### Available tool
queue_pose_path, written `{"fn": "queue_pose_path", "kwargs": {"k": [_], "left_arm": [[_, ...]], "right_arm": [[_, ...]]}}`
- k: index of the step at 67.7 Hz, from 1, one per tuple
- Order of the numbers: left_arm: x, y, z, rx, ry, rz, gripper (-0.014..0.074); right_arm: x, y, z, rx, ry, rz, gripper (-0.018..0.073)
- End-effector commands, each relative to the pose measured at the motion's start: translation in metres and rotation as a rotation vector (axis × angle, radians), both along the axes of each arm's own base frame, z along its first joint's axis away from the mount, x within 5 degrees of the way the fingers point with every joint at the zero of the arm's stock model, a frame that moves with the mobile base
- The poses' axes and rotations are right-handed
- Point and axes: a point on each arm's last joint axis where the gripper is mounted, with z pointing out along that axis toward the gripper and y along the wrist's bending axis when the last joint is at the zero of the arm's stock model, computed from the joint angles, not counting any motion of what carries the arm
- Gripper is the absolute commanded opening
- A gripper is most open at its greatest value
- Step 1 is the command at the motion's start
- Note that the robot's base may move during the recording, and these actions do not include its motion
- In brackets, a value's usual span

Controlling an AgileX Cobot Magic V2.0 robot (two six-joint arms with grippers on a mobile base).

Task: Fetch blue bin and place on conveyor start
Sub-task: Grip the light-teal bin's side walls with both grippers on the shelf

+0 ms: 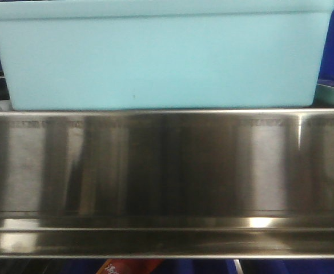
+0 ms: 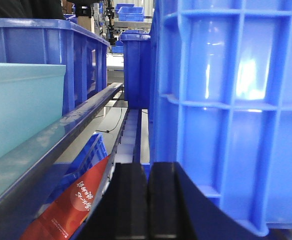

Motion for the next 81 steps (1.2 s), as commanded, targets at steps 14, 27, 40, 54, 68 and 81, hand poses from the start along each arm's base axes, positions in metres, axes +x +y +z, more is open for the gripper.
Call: {"fn": "queue_pose_path", "kwargs": {"k": [14, 27, 40, 54, 68, 81], "left_arm": [[-0.001, 0.0, 0.003, -0.004, -0.027, 0.001, -0.0111], [-0.001, 0.0, 0.003, -0.004, -0.027, 0.001, -0.0111], [-0.001, 0.0, 0.003, -0.004, -0.029, 0.001, -0.0111], [-0.001, 0.0, 0.003, -0.004, -0.029, 0.001, -0.0111], [-0.002, 0.001, 0.01, -0.001, -0.099, 0.007, -0.0111], [-0.004, 0.0, 0.025, 0.011, -0.159, 0.008, -0.0111]], "right_arm": [[0.0, 0.0, 0.002, -0.006, -0.027, -0.005, -0.0162], [0.0, 0.0, 0.002, -0.006, -0.027, -0.005, -0.0162], [0.0, 0.0, 0.002, -0.006, -0.027, -0.005, -0.0162], [-0.001, 0.0, 0.005, -0.009, -0.054, -0.007, -0.0162], [-0.002, -0.001, 0.014, -0.02, -0.155, -0.015, -0.0162], [-0.01, 0.001, 0.05, -0.023, -0.184, -0.007, -0.0162]]}}
